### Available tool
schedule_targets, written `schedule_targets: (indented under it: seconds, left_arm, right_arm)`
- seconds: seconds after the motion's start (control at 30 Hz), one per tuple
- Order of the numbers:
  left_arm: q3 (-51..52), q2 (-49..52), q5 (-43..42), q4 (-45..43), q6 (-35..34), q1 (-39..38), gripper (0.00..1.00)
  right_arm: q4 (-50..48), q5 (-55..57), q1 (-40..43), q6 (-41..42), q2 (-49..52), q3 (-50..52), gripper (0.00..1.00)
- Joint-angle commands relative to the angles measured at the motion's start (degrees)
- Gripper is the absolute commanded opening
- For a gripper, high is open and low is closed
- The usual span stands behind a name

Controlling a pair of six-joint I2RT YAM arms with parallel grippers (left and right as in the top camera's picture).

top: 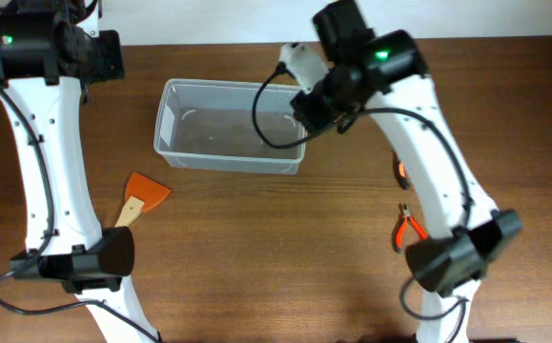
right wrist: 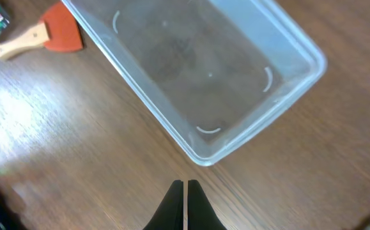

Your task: Pack container

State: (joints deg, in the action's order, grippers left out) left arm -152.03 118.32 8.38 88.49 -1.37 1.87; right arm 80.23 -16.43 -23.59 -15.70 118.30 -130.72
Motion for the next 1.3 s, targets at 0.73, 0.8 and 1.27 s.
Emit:
schedule_targets:
  seconds: [0.73,0.8,1.27]
  left_arm:
    - [-0.87,-1.31,-0.61,0.04,1.01,-0.11,0.02]
    - [-0.87,-1.31,-0.61,0.04,1.01,-0.09,0.02]
    - [-0.87,-1.31,-0.59,0.07,1.03,-0.09,0.02]
  right_arm:
    - [2.56,1.95,-0.76,-0.52,18.93,0.94,0.04]
    - [4.09,3.72,-0.72,-0.50,18.93,1.29,0.04]
    - [12.39,8.09,1.07,3.15,18.32,1.29,0.04]
